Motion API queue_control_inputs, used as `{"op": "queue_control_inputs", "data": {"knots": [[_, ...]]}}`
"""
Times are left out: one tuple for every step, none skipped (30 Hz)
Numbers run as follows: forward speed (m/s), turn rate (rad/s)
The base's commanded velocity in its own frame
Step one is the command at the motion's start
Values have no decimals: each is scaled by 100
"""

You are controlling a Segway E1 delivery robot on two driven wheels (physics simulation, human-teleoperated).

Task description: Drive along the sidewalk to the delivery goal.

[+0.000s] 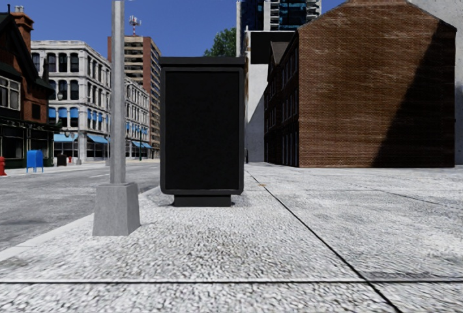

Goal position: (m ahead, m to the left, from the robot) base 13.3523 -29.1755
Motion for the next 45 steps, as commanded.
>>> {"op": "queue_control_inputs", "data": {"knots": [[0,-120],[0,-120],[0,-120],[0,-120],[0,-120],[0,-120],[0,-120],[0,-120],[0,-120],[0,-120],[0,-120],[0,-120],[0,-120],[0,-120],[0,-120],[0,-120],[0,-120],[0,-120],[0,-120],[0,-120],[0,-120],[0,-120],[0,-111],[0,-86],[0,-86],[0,-6],[0,0],[0,0],[0,0],[0,0],[0,0],[152,0],[200,0],[200,0],[200,0],[200,0],[200,0],[200,0],[200,0],[200,0],[200,0],[200,0],[200,0],[200,0],[200,0]]}}
